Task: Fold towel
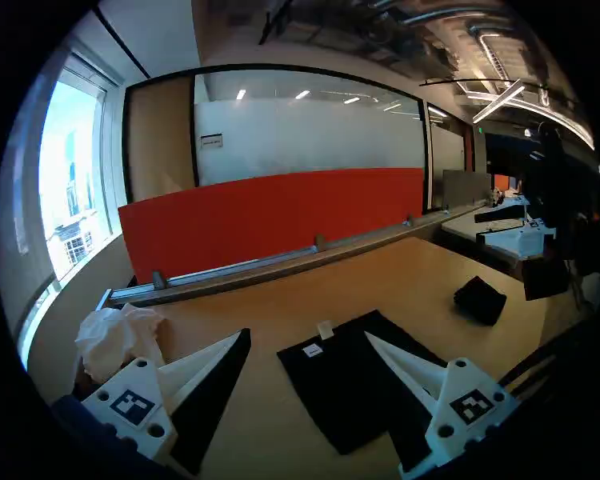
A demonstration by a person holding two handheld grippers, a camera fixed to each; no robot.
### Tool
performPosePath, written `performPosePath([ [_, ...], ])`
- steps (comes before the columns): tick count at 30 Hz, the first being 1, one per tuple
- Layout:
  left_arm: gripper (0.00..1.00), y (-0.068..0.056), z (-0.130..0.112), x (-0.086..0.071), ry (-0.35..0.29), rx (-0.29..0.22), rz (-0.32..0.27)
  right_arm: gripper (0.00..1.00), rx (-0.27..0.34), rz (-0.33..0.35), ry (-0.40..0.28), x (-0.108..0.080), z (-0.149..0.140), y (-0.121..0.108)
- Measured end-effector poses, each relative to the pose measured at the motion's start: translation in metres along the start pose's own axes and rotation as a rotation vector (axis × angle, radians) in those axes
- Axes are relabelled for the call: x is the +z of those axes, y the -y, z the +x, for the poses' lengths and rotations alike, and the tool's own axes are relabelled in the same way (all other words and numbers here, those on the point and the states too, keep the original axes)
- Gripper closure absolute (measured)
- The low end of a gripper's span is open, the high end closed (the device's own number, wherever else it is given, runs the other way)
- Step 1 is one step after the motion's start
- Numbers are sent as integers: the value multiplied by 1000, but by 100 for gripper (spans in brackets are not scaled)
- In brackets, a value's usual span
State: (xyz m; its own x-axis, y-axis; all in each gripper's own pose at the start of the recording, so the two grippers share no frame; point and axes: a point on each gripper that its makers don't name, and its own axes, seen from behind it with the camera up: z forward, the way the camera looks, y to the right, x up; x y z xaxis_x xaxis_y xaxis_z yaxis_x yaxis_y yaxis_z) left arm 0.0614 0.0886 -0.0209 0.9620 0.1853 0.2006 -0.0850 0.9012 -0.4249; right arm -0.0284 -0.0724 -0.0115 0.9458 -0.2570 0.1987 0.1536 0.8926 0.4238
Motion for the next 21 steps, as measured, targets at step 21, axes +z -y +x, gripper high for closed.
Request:
performPosePath([
  [21, 6, -33, -87, 18, 180, 39, -108, 0, -79, 120, 163, 11, -82, 31],
])
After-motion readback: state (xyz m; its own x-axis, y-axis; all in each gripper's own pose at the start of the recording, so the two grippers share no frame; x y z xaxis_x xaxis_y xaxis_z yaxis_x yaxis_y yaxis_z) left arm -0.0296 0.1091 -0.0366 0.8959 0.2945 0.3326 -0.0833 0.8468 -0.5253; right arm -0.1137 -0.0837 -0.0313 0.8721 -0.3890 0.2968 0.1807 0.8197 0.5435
